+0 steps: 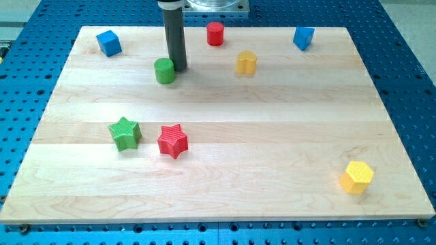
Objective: Push the green circle to the bottom center
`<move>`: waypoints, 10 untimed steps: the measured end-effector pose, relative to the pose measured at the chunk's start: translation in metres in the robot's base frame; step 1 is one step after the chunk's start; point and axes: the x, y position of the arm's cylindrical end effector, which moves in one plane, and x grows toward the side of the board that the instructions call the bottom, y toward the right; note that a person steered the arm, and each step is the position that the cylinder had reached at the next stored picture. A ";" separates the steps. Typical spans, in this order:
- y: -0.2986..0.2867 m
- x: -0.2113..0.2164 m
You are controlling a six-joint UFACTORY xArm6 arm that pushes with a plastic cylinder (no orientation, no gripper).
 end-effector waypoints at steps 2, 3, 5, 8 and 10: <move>-0.063 -0.008; -0.053 0.025; 0.024 0.012; 0.087 0.117; 0.131 0.107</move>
